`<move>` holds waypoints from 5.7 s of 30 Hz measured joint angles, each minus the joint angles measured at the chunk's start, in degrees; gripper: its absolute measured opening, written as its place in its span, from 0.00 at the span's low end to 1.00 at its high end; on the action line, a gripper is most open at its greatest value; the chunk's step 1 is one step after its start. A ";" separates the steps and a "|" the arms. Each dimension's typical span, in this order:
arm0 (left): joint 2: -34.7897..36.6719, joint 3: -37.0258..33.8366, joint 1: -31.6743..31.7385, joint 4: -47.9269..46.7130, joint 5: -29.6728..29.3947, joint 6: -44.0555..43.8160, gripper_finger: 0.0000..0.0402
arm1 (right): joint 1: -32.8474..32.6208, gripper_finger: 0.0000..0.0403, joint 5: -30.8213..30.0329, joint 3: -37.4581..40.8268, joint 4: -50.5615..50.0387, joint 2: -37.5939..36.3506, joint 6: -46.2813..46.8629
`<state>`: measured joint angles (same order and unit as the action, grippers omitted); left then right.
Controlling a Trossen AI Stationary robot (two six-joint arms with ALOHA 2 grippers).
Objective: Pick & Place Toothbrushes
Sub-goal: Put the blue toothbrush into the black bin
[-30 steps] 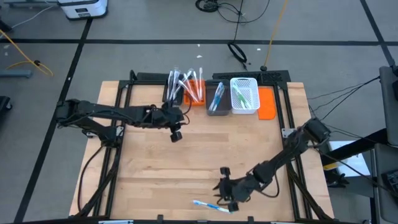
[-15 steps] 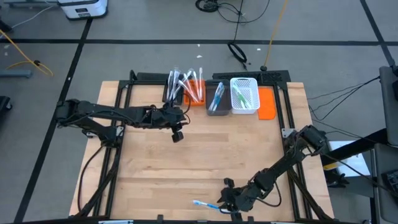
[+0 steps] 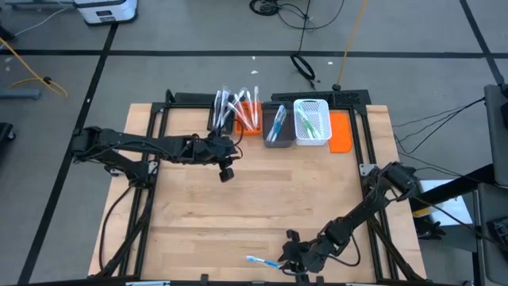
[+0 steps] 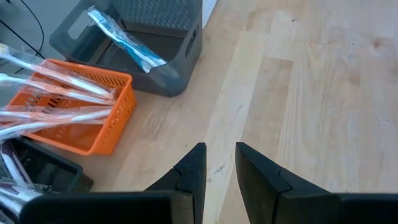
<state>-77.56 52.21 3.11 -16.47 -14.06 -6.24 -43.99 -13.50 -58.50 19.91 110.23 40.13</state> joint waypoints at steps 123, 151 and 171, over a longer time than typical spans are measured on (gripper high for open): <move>-0.17 -0.04 -2.33 53.12 14.03 2.79 0.03 | 29.85 0.04 -25.09 10.87 23.99 -32.35 -57.43; -1.70 0.11 9.47 42.25 12.45 -0.30 0.00 | 29.21 0.32 -32.97 11.89 4.81 -37.76 -47.44; -26.73 14.95 19.85 38.31 12.50 -5.89 0.00 | 23.61 0.28 -32.93 15.78 2.48 -37.15 -39.61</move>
<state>-104.29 67.16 22.96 21.84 -1.56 -12.12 -20.38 -46.44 -42.72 22.39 73.08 0.53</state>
